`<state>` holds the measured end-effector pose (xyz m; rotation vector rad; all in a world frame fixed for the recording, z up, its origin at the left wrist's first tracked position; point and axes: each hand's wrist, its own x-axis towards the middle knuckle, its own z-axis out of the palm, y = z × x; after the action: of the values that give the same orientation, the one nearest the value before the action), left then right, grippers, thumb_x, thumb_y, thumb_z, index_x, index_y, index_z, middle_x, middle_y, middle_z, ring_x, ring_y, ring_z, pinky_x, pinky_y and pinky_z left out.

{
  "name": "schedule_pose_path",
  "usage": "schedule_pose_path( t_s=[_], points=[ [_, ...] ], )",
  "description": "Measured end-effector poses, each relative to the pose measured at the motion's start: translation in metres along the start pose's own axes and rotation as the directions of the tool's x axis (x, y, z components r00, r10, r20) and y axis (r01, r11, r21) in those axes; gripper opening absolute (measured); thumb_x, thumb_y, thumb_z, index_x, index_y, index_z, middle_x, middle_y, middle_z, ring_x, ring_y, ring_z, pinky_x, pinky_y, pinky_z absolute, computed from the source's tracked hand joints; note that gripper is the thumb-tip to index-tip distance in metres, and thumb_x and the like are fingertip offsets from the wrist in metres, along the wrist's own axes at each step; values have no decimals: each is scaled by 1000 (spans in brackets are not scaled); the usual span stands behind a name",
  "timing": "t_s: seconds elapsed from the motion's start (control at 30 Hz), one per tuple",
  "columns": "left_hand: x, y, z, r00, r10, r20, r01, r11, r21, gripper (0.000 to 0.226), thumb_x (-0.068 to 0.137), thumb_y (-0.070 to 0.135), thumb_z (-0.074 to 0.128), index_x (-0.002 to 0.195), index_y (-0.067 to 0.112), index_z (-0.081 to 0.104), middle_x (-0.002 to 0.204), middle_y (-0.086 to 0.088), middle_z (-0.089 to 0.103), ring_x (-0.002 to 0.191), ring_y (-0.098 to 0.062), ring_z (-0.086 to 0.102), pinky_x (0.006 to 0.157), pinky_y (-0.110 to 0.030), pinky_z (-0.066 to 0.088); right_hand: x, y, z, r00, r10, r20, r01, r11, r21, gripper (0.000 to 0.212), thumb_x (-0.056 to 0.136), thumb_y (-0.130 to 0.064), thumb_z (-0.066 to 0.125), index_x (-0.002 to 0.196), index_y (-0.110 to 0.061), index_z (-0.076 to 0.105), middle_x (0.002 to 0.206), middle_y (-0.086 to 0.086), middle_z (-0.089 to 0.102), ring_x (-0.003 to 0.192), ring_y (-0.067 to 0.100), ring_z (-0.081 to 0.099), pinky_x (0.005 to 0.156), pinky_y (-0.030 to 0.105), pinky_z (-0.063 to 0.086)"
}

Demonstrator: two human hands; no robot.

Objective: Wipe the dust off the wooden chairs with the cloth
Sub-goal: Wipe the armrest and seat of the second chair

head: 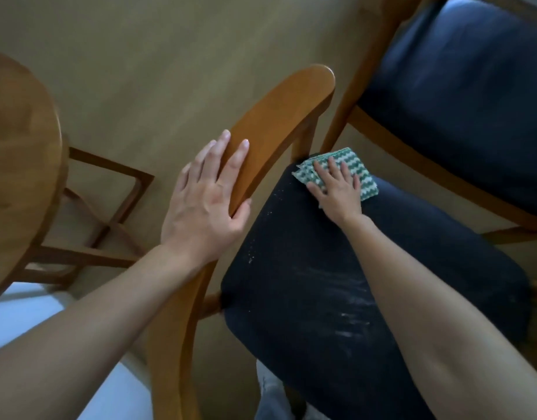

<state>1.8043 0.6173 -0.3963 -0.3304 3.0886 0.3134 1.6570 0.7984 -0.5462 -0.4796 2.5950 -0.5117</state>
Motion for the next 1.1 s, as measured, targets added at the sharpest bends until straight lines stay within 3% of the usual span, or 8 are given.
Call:
schedule_pose_path(
  t_s=[0.13, 0.27, 0.43, 0.5, 0.67, 0.8, 0.93, 1.1],
  points=[
    [0, 1, 1, 1000, 5, -1, -5, 1000, 14, 73, 89, 37, 51, 150, 21, 16, 156, -7, 15, 142, -23, 14, 112, -36, 12, 8, 0, 3, 993, 45, 111, -22, 978, -206, 99, 83, -68, 48, 149, -29, -15, 158, 0, -16, 145, 26, -14, 115, 48, -6],
    [0, 0, 1, 1000, 4, -7, -4, 1000, 27, 72, 86, 39, 45, 150, 20, 17, 155, -9, 18, 141, -24, 17, 111, -35, 13, 29, -17, -4, 983, 167, 73, -158, 981, -116, 62, 101, -45, 29, 151, -30, -3, 160, -2, -6, 146, 25, -7, 116, 51, -1],
    [1, 0, 2, 999, 34, -14, -33, 998, 46, 71, 87, 38, 45, 149, 18, 18, 154, -12, 19, 140, -27, 19, 110, -37, 14, 30, -49, 9, 972, 232, 40, -224, 963, -152, 53, 103, -35, 21, 152, -22, 3, 160, -1, -5, 146, 26, -10, 115, 52, -5],
    [0, 0, 1, 999, 38, -2, -38, 999, 36, 71, 89, 36, 48, 150, 18, 17, 155, -13, 18, 141, -29, 18, 111, -39, 16, 19, -56, 17, 986, 169, 7, -165, 968, -190, 52, 103, -34, 22, 152, -22, 8, 160, -2, -2, 146, 26, -9, 114, 53, -5],
    [0, 0, 0, 999, 39, 5, -39, 999, 18, 71, 88, 37, 46, 150, 19, 14, 155, -13, 17, 141, -30, 19, 111, -43, 20, -38, -96, 68, 973, -209, 99, 223, 960, -170, 48, 102, -34, 30, 147, -18, 30, 155, 0, 25, 146, 19, 4, 118, 46, -4],
    [1, -1, 0, 999, 35, -4, -35, 999, 30, 72, 85, 38, 41, 149, 19, 16, 155, -13, 19, 141, -30, 20, 111, -45, 24, -76, -104, 90, 961, -270, 62, 270, 963, 6, 44, 101, -33, 34, 142, -15, 41, 148, 0, 40, 144, 12, 13, 116, 33, -11],
    [0, -2, 0, 999, 47, 21, -47, 999, 3, 71, 90, 36, 46, 150, 20, 13, 157, -10, 12, 143, -27, 14, 113, -41, 17, -121, -90, 109, 945, -323, 57, 319, 945, 70, 43, 99, -36, 35, 138, -22, 47, 145, -6, 44, 144, 11, 17, 115, 33, -14],
    [1, -2, -3, 998, 51, 32, -50, 999, -12, 72, 92, 36, 47, 151, 22, 8, 158, -7, 6, 144, -24, 8, 115, -38, 11, -204, -86, 143, 927, -370, 69, 368, 929, 34, 42, 90, -38, 36, 123, -27, 60, 132, -12, 56, 135, 13, 37, 115, 42, 7]
  ],
)
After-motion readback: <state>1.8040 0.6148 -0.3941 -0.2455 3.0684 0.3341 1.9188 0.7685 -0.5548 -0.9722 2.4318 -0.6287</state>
